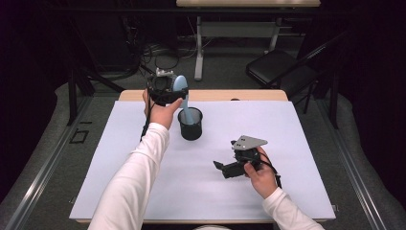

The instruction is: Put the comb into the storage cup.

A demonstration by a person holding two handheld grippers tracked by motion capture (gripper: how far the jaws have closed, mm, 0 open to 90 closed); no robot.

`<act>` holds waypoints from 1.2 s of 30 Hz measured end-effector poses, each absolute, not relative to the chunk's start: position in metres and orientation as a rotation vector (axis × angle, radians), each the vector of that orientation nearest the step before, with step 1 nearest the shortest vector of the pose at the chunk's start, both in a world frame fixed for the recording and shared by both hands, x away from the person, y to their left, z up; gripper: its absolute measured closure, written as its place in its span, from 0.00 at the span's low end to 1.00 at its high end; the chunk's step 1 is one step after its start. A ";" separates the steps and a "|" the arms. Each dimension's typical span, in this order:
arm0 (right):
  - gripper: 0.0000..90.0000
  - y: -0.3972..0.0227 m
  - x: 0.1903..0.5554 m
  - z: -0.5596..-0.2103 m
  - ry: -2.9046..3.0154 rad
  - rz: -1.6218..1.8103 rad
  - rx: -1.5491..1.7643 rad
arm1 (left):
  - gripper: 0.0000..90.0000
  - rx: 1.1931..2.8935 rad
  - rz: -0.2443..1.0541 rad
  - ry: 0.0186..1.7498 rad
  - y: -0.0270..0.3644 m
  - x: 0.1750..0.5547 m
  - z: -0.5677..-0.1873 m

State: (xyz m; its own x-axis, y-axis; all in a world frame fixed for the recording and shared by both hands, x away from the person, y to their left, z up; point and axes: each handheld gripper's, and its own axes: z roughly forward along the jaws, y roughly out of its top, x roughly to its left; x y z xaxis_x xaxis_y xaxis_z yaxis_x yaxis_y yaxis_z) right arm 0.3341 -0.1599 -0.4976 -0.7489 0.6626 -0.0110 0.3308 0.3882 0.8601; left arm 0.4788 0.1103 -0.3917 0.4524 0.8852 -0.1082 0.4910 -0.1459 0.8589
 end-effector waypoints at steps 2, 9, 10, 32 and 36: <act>0.04 -0.160 0.334 -0.498 2.298 1.302 0.862 | 0.53 1.792 0.546 1.179 0.110 0.479 -0.393; 0.04 -0.159 0.334 -0.498 2.299 1.299 0.859 | 0.53 1.793 0.559 1.184 0.110 0.481 -0.399; 0.04 -0.159 0.334 -0.499 2.299 1.298 0.859 | 0.53 1.797 0.558 1.185 0.110 0.481 -0.399; 0.04 -0.159 0.334 -0.499 2.306 1.293 0.856 | 0.53 1.833 0.576 1.187 0.105 0.484 -0.415; 0.04 -0.159 0.334 -0.499 2.305 1.293 0.853 | 0.53 1.837 0.577 1.190 0.103 0.484 -0.417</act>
State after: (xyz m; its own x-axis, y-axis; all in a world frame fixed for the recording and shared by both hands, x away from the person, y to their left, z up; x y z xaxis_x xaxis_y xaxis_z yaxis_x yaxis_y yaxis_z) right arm 0.3340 -0.1587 -0.4990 -0.7521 0.6588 -0.0192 0.3269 0.3982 0.8570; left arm 0.4841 0.1035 -0.4173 0.4406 0.8953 -0.0659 0.5032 -0.1854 0.8441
